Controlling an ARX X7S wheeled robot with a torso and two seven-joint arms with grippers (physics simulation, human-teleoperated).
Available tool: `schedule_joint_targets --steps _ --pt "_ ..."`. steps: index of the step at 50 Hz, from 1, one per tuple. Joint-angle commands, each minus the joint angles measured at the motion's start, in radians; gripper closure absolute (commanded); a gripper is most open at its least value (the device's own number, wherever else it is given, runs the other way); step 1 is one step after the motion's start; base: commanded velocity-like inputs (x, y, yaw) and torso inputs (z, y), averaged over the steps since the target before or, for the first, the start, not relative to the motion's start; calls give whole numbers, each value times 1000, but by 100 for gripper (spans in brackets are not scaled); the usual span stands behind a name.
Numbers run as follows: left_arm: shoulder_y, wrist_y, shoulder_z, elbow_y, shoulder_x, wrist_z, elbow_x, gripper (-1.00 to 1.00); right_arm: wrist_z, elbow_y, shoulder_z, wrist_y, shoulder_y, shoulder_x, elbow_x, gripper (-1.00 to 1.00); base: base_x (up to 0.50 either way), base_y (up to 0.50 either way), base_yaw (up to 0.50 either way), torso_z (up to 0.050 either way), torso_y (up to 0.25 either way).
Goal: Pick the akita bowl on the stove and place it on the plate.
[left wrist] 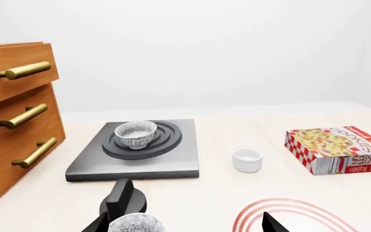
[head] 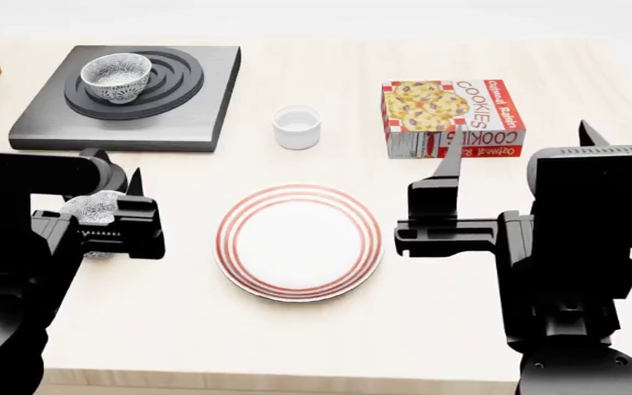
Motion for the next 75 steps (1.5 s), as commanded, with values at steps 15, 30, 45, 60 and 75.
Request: schedule_joint_targets --steps 15,30,45,60,75 --pt "1 2 6 -5 -7 -10 -16 -100 9 -2 9 7 2 0 21 -100 22 0 0 0 0" --pt "2 3 9 -4 -12 -14 -26 -100 16 0 11 4 4 2 29 -100 227 0 0 0 0" --pt "0 3 14 -1 -15 -20 -35 -100 21 -6 12 8 2 6 37 -100 249 0 0 0 0" --pt "-1 9 18 -7 -20 -23 -43 -100 27 5 6 -3 2 10 41 -100 249 0 0 0 0" --pt "4 12 17 -3 -28 -28 -52 -100 34 -5 5 5 1 13 50 -100 250 0 0 0 0"
